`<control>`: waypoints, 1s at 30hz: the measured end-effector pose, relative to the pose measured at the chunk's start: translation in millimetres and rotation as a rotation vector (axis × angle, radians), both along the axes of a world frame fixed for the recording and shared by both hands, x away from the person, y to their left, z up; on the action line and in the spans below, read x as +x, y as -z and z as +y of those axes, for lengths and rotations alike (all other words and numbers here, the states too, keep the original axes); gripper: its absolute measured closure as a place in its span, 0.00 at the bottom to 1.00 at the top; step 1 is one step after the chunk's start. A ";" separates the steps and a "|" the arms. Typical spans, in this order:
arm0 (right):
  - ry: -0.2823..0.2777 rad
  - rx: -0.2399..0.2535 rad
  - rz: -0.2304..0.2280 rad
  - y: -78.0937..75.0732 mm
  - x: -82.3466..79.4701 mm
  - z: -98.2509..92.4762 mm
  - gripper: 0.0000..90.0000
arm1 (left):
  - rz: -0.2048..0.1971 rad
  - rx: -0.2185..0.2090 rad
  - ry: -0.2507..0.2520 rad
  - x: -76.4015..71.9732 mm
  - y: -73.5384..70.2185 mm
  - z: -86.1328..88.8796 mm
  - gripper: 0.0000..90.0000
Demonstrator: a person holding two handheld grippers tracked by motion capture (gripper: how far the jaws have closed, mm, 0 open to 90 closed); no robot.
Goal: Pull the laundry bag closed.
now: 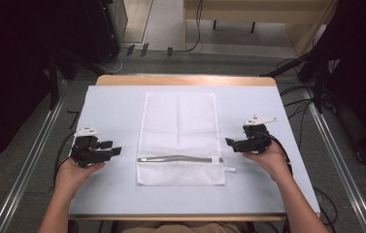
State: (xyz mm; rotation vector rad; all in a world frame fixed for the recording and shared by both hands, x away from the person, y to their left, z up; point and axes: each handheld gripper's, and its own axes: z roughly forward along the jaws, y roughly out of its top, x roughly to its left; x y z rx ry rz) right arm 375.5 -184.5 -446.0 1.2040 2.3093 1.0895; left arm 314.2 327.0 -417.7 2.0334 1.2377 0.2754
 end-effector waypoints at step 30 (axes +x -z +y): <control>-0.005 0.013 0.063 0.2 -3.4 5.4 0.50 | 0.085 -0.070 -0.028 12.6 -3.6 2.7 0.45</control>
